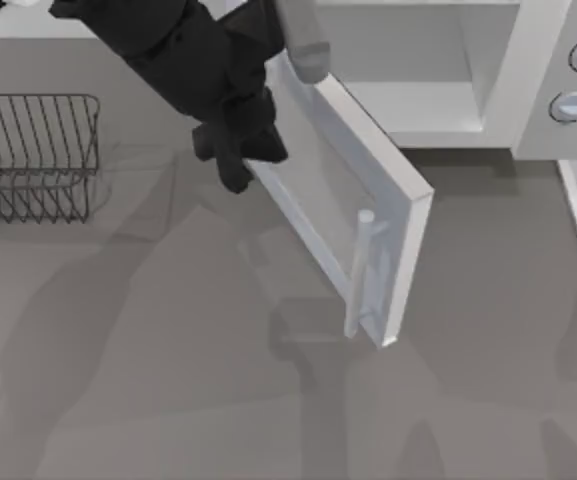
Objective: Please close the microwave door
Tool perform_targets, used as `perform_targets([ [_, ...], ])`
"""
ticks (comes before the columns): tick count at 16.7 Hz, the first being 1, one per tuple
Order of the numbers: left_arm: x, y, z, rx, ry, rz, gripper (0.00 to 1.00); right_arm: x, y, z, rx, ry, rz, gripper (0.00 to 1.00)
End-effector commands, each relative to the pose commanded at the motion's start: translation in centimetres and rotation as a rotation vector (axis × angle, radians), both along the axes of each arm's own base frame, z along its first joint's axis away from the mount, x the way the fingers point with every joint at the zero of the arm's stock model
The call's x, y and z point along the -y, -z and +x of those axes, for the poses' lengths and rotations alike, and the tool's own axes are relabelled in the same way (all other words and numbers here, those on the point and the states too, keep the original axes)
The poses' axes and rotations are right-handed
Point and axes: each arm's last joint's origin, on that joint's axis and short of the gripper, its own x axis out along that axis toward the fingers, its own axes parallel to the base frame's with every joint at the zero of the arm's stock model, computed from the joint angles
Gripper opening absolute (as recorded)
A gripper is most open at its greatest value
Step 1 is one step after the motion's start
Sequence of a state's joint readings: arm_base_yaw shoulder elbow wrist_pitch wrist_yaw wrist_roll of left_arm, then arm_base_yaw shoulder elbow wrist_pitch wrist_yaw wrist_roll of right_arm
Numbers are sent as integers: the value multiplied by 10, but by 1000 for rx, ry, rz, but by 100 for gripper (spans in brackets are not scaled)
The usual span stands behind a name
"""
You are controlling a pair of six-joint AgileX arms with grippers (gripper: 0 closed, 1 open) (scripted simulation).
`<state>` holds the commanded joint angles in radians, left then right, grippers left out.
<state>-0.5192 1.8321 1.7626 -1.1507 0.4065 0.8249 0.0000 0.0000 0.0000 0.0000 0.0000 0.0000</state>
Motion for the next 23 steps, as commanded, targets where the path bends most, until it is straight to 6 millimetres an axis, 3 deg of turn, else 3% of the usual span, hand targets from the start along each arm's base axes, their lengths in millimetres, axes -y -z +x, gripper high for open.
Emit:
perform_targets([
  [6,4,-1,0,1,-3,-2,0,0,0,0,0,0,0,100],
  [11,23,0,-1,-2,-4,0,0,0,0,0,0,0,0,100],
  [15,22,0,-1,-2,-7,-1,0,0,0,0,0,0,0,100],
  [23,41,-1,-1,-2,-7,-1,0,0,0,0,0,0,0,100],
])
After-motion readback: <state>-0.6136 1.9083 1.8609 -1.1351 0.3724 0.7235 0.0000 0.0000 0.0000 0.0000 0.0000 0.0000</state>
